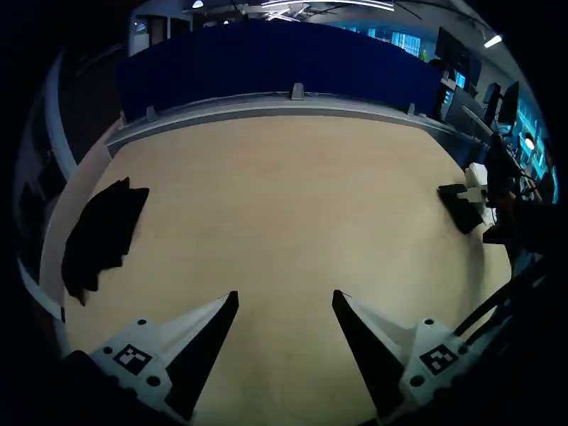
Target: Fold towel
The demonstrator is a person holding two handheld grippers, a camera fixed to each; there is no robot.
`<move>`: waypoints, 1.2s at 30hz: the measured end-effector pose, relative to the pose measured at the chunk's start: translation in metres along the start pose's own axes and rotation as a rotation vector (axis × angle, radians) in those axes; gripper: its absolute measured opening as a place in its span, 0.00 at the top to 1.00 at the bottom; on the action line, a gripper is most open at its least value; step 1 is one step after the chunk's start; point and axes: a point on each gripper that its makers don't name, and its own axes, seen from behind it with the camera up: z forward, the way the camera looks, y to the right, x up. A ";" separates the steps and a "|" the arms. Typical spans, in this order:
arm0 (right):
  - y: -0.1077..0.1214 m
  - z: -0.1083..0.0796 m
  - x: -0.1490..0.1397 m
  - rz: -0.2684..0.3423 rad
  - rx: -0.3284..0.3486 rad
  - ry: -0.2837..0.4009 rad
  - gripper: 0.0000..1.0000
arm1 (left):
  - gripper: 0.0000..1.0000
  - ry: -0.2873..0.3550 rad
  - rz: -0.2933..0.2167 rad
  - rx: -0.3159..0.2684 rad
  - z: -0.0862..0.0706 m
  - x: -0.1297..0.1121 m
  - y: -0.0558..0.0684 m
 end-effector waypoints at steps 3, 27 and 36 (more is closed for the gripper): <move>0.000 -0.005 0.004 0.005 -0.004 0.013 0.04 | 0.02 0.000 -0.002 -0.002 0.000 0.001 0.000; -0.066 -0.130 0.027 0.046 0.008 0.246 0.04 | 0.02 0.085 -0.026 -0.038 -0.002 0.017 -0.006; -0.130 -0.199 0.047 0.046 0.002 0.491 0.04 | 0.02 0.149 -0.053 -0.052 -0.009 0.023 -0.014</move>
